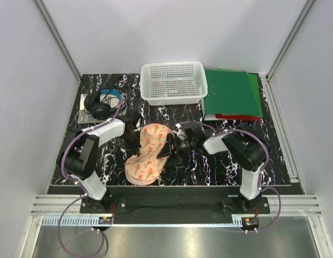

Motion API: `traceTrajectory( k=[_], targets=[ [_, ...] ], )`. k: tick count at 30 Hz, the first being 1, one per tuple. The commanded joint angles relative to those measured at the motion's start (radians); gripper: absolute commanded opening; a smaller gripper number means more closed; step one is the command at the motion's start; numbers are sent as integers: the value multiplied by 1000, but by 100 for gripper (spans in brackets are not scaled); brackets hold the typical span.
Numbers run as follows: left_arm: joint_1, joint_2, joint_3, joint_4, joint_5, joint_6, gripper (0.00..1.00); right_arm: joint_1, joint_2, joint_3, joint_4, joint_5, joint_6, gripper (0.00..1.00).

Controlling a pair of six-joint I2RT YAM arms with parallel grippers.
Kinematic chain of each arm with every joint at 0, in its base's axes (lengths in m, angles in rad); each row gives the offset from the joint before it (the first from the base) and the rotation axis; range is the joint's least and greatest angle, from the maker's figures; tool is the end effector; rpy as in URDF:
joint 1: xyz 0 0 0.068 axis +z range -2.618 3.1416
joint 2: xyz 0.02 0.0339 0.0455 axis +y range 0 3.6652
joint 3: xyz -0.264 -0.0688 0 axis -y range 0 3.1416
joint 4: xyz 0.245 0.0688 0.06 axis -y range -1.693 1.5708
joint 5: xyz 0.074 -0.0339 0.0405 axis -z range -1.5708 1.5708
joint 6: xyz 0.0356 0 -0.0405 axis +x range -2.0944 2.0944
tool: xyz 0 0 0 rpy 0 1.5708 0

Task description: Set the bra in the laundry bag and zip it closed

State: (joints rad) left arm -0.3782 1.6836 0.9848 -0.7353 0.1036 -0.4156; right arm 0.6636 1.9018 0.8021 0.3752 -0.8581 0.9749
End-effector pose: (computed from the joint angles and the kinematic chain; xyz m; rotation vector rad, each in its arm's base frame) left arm 0.2689 -0.1108 0.1558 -0.0462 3.0470 -0.2263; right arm 0.2539 0.2327 0.1076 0.1246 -2.6197 -1.6475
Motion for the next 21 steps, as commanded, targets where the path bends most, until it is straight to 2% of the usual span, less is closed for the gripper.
traceTrajectory(
  k=[1, 4, 7, 8, 11, 13, 16, 21],
  targets=[
    [4, 13, -49, 146, -16, -43, 18, 71, 31, -87, 319, 117, 198, 94],
    [4, 4, -38, 162, -5, -48, 18, 114, 48, -109, 428, 215, 289, 90],
    [4, 11, -9, 163, -2, -43, 20, 152, 84, -96, 516, 293, 367, 75],
    [4, 13, -3, 165, -2, -40, 21, 157, 95, -89, 531, 304, 376, 73],
    [4, 2, 18, 162, -30, -22, 33, 163, 111, -84, 564, 367, 401, 66],
    [7, -22, 35, 151, -48, -2, 47, 171, 96, -101, 564, 419, 413, 58],
    [7, -79, 72, 113, -100, 11, 63, 186, 45, -148, 570, 508, 420, 54],
    [-2, -229, 126, 44, -211, -12, 68, 197, -50, -239, 538, 675, 424, 53]
  ],
)
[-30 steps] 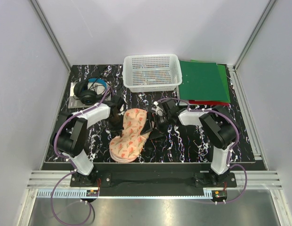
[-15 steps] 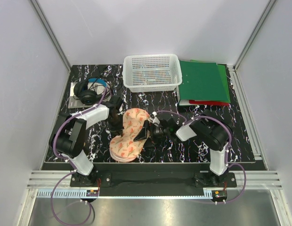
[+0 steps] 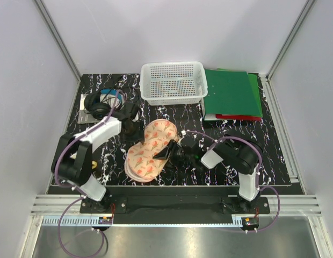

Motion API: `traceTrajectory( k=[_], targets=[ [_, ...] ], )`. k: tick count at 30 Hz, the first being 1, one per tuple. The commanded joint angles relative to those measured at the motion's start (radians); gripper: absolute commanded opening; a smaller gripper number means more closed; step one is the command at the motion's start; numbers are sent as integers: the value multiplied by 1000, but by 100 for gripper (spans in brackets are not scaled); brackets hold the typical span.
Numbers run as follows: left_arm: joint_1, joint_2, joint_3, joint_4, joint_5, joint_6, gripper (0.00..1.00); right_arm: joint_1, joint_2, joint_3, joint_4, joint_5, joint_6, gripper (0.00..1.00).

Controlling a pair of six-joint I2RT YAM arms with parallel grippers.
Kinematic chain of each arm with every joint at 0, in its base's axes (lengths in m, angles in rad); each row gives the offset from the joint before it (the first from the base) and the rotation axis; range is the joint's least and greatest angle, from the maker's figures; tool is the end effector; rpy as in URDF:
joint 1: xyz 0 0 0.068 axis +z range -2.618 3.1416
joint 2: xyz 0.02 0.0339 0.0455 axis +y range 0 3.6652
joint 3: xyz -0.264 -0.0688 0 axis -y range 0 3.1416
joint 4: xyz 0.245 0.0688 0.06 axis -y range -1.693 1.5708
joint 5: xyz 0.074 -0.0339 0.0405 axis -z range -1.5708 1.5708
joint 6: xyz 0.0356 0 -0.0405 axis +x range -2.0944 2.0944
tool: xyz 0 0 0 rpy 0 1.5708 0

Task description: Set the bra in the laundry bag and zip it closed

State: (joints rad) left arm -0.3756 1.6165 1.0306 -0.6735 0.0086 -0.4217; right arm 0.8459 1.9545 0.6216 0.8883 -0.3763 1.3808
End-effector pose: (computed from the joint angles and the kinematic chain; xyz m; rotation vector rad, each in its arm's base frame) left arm 0.2817 -0.1114 0.1874 -0.0638 2.8514 -0.1851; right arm 0.2101 0.2569 0.0883 0.3665 2.4610 1.6069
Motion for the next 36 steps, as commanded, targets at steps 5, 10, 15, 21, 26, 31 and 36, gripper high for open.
traceTrajectory(
  k=[5, 10, 15, 21, 26, 31, 36],
  targets=[
    [-92, -418, 25, -31, -179, -57, 74, 13, -192, -105, -44, 367, 14, 50],
    [-175, -621, -137, -9, -144, -127, 72, 13, -168, -98, -58, 435, 21, 46],
    [-256, -737, -409, 228, 63, -164, 59, 13, -140, -151, -54, 566, 149, 42],
    [-466, -678, -501, 434, 30, -230, 49, 15, -151, -163, -95, 660, 205, 43],
    [-563, -693, -584, 482, -62, -362, 45, 27, -184, -148, -159, 691, 236, 44],
    [-565, -702, -675, 489, -33, -479, 48, 39, -258, -99, -299, 717, 198, 45],
    [-575, -767, -708, 499, -27, -548, 65, 41, -259, -59, -342, 700, 158, 47]
  ],
)
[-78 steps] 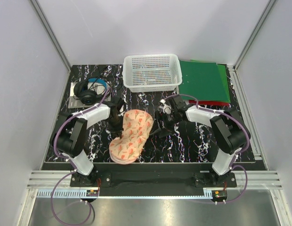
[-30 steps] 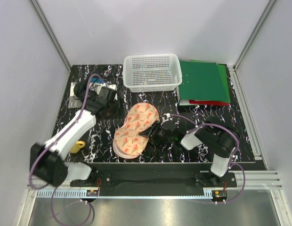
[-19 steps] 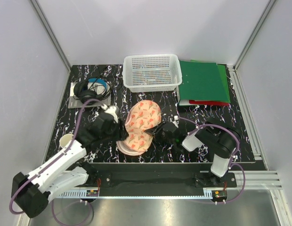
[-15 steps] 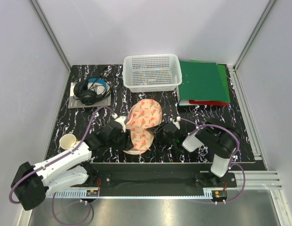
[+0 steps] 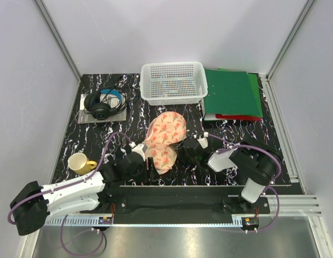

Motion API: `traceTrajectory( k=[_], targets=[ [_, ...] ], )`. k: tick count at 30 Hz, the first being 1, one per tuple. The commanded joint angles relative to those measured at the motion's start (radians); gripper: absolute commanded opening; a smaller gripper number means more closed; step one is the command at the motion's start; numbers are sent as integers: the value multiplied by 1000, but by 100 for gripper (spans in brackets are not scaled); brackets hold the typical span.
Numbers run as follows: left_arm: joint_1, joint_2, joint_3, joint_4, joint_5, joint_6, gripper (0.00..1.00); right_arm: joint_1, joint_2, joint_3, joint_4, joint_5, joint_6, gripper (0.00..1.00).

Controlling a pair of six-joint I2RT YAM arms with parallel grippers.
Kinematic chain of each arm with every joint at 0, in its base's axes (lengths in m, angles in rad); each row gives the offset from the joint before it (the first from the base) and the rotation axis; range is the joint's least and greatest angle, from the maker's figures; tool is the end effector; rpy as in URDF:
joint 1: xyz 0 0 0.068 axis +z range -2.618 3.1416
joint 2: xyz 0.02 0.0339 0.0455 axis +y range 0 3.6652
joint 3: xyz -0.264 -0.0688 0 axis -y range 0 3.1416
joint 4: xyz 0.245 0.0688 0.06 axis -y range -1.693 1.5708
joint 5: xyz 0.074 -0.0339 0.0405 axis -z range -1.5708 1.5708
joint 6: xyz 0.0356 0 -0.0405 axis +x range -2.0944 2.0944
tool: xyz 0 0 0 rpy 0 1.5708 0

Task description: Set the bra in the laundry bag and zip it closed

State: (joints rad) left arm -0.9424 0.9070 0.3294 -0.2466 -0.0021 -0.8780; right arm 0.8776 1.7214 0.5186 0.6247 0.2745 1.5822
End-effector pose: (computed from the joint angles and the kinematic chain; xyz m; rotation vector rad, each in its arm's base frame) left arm 0.0999 -0.1373 0.1575 0.0817 2.5678 -0.7929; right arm 0.1955 0.2203 0.1083 0.9742 2.1414 1.0891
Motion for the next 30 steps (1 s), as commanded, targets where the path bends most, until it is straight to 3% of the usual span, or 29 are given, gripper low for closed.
traceTrajectory(
  k=[1, 5, 6, 7, 10, 15, 19, 22, 25, 27, 30],
  targets=[
    [-9, -62, -13, 70, -28, -105, 69, 12, -23, 46, -79, 45, -41, 48],
    [28, -19, -18, 82, -78, -119, 74, 31, -22, 32, -59, 42, -18, 50],
    [51, 31, -12, 90, -53, -107, 72, 38, -23, 28, -57, 42, -8, 50],
    [189, 121, 15, 125, 29, -45, 68, 47, -25, 24, -56, 37, -7, 53],
    [301, 204, 57, 130, 102, 36, 64, 60, -25, 24, -54, 19, -13, 59],
    [344, 207, 164, 32, 5, 177, 61, 81, -5, 0, 15, -43, -59, 70],
    [350, 161, 180, -22, -33, 209, 60, 81, 53, 23, 151, -121, -177, 74],
    [349, 101, 122, -34, -23, 192, 56, 80, 93, 70, 164, -178, -240, 74],
    [346, -43, 21, 2, 60, 151, 53, 83, 112, 109, 145, -221, -255, 61],
    [338, -163, -56, 26, 131, 105, 54, 81, 99, 119, 142, -230, -252, 60],
    [309, -276, -121, 108, 184, 61, 61, 83, 60, 152, 77, -238, -257, 58]
  ],
)
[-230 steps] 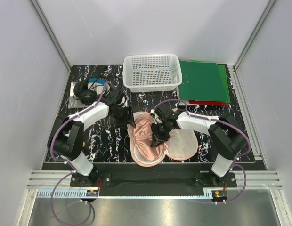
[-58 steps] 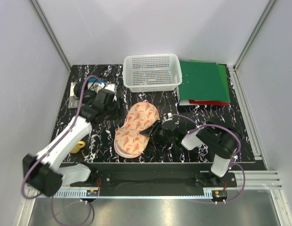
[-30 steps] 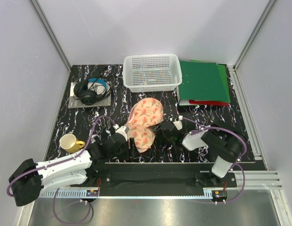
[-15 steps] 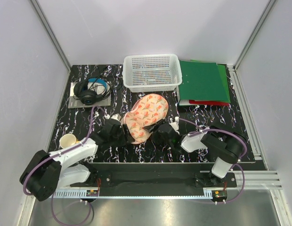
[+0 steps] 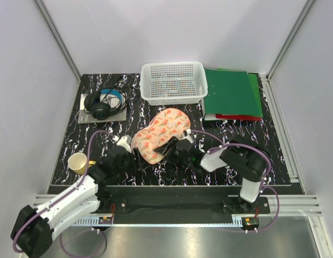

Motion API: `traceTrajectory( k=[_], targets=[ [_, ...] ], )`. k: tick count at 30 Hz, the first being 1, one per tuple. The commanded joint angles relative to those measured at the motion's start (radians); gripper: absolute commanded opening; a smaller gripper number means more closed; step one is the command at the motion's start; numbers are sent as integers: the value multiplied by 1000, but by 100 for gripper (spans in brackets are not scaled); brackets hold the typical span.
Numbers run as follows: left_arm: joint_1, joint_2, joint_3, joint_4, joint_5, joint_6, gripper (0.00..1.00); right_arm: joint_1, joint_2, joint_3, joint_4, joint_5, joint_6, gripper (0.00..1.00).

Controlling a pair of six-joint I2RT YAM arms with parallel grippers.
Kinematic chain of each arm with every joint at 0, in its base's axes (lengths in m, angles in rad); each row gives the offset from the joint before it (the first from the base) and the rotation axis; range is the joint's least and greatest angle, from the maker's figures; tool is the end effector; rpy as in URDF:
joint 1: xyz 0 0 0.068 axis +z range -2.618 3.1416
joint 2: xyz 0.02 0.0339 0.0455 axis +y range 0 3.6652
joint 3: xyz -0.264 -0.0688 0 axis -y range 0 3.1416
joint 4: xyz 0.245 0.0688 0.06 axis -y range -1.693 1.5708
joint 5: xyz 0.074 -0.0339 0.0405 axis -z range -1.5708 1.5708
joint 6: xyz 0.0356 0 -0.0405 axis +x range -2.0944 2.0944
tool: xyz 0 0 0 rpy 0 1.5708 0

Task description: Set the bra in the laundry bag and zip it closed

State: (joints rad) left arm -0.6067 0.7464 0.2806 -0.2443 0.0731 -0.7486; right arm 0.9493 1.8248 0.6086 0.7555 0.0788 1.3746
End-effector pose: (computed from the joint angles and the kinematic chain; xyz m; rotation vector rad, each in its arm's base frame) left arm 0.1259 -0.0906 0.1649 -0.1303 2.4029 -0.7610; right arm 0.1919 0.2632 0.1114 0.5460 2.2598 1.2859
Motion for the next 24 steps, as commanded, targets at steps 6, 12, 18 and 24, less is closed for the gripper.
traceTrajectory(
  k=[6, 12, 18, 24],
  targets=[
    [-64, -113, -124, 266, 86, -94, 64, 9, -73, 111, -163, -56, 49, 54],
    [-85, 89, -110, 445, 59, -104, 52, 9, -65, 131, -185, -40, 159, 53],
    [-123, 188, -83, 474, -70, -87, 54, 11, -78, 132, -203, -14, 247, 48],
    [-133, 244, -89, 585, -114, -51, 68, 9, -96, 138, -211, -5, 279, 48]
  ],
)
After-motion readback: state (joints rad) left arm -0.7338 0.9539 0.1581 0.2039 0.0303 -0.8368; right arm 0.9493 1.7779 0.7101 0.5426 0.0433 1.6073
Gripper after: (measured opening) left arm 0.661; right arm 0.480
